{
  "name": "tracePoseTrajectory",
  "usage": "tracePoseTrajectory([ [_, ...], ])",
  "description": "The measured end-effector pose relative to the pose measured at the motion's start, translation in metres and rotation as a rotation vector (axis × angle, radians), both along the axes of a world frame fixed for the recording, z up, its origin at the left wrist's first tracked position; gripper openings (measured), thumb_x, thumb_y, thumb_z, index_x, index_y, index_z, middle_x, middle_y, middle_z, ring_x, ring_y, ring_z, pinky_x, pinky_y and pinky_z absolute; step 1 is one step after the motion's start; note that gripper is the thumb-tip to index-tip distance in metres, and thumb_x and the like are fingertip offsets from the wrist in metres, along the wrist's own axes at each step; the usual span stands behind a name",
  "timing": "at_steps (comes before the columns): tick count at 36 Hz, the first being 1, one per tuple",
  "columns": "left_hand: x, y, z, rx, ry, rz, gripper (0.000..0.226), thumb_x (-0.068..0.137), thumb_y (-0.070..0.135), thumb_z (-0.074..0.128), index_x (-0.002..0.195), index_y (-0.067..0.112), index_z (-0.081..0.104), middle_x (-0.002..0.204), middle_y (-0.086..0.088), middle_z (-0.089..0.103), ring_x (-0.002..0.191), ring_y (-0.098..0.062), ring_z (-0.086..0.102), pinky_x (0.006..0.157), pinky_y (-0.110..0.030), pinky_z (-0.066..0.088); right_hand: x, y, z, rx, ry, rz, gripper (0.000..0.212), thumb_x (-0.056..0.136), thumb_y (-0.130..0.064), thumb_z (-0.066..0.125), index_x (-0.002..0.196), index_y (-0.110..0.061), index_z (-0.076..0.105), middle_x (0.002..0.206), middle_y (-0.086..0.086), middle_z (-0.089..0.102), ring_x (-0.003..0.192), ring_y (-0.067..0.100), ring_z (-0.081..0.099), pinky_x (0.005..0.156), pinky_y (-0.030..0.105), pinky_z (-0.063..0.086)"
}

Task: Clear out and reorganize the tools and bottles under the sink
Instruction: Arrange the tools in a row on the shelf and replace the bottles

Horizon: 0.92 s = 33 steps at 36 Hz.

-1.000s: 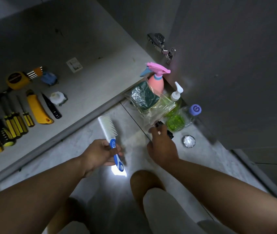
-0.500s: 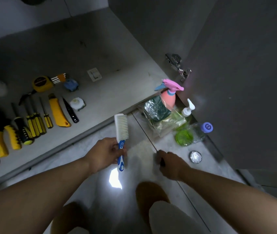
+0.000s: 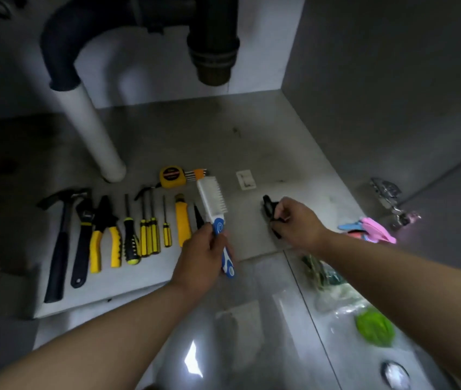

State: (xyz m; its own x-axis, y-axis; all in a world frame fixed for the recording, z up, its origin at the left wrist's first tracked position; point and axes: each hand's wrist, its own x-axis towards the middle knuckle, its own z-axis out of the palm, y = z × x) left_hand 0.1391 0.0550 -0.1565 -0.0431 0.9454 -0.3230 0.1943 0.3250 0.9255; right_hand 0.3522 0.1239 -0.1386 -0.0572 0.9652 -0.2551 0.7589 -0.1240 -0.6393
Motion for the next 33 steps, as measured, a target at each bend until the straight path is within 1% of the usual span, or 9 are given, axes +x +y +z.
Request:
tracePoseTrajectory([
  [3,-0.015,0.009,0.005,-0.005,-0.052,0.093,0.023,0.106,0.023,0.05,0.093,0.007,0.061,0.07,-0.003,0.07,0.059,-0.012,0.067,0.051,-0.024,0.053,-0.026,0.037,-0.012,-0.003,-0.074,0.005,0.013,0.09,-0.011,0.061,0.097,-0.019,0.054,0.089,0.001,0.057,0.084,0.021,0.056,0.072,0.024,0.039],
  [7,-0.032,0.017,0.008,-0.031,-0.112,0.174,0.024,0.105,0.025,0.053,0.099,0.003,0.062,0.075,-0.009,0.072,0.059,-0.012,0.068,0.05,-0.026,0.055,-0.053,0.078,-0.023,0.029,-0.037,-0.074,0.013,0.09,-0.002,0.057,0.1,-0.01,0.06,0.116,0.015,0.063,0.111,0.033,0.059,0.072,0.018,0.043],
  [10,-0.037,0.02,0.01,-0.052,-0.168,0.174,0.021,0.105,0.027,0.052,0.103,0.009,0.064,0.073,-0.001,0.074,0.063,-0.011,0.072,0.051,-0.025,0.056,-0.064,0.097,-0.025,0.07,-0.059,-0.032,0.017,0.091,-0.003,0.058,0.108,0.0,0.061,0.133,0.02,0.057,0.123,0.037,0.053,0.099,0.033,0.045],
  [16,-0.035,0.026,0.009,-0.082,-0.155,0.15,0.021,0.101,0.03,0.059,0.108,0.014,0.07,0.093,-0.006,0.073,0.076,-0.012,0.075,0.062,-0.033,0.063,-0.07,0.096,-0.02,0.068,-0.128,0.023,0.045,0.091,-0.012,0.065,0.135,-0.011,0.053,0.138,0.019,0.049,0.122,0.036,0.052,0.092,0.031,0.043],
  [19,-0.029,0.029,0.013,-0.092,-0.18,0.122,0.017,0.099,0.026,0.063,0.106,0.015,0.074,0.095,-0.009,0.075,0.078,-0.015,0.076,0.066,-0.035,0.064,-0.069,0.068,-0.014,0.129,-0.087,-0.036,0.044,0.087,-0.003,0.062,0.13,-0.01,0.056,0.129,0.018,0.052,0.113,0.034,0.055,0.078,0.023,0.037],
  [21,-0.024,0.031,0.017,-0.092,-0.208,0.106,0.013,0.096,0.022,0.068,0.103,0.014,0.076,0.095,-0.011,0.076,0.08,-0.018,0.077,0.066,-0.032,0.063,-0.07,0.042,-0.005,0.15,0.095,-0.044,0.032,0.084,0.001,0.058,0.114,-0.009,0.065,0.112,0.013,0.065,0.102,0.028,0.062,0.072,0.02,0.039],
  [25,-0.01,0.032,0.021,-0.041,-0.136,0.13,0.017,0.09,0.017,0.076,0.104,0.009,0.073,0.089,-0.011,0.077,0.084,-0.023,0.077,0.069,-0.034,0.064,-0.07,-0.012,0.012,-0.192,0.522,0.105,0.023,0.08,-0.014,0.066,0.102,-0.016,0.065,0.091,0.001,0.072,0.084,0.008,0.067,0.075,0.023,0.053],
  [30,0.004,0.027,0.023,-0.028,-0.052,0.087,0.016,0.086,0.018,0.08,0.078,0.012,0.068,0.08,-0.009,0.077,0.073,-0.015,0.071,0.077,-0.043,0.061,-0.064,-0.034,0.0,-0.005,0.274,0.17,0.026,0.086,-0.016,0.075,0.105,-0.018,0.056,0.077,-0.009,0.062,0.064,-0.001,0.057,0.061,0.014,0.044],
  [33,0.01,0.026,0.028,-0.034,0.0,0.076,0.018,0.09,0.022,0.076,0.084,0.005,0.071,0.086,-0.011,0.076,0.086,-0.027,0.073,0.084,-0.048,0.059,-0.061,-0.038,-0.005,0.071,0.213,0.154,0.023,0.086,-0.023,0.075,0.097,-0.023,0.055,0.072,-0.009,0.062,0.06,0.0,0.057,0.054,0.014,0.044],
])
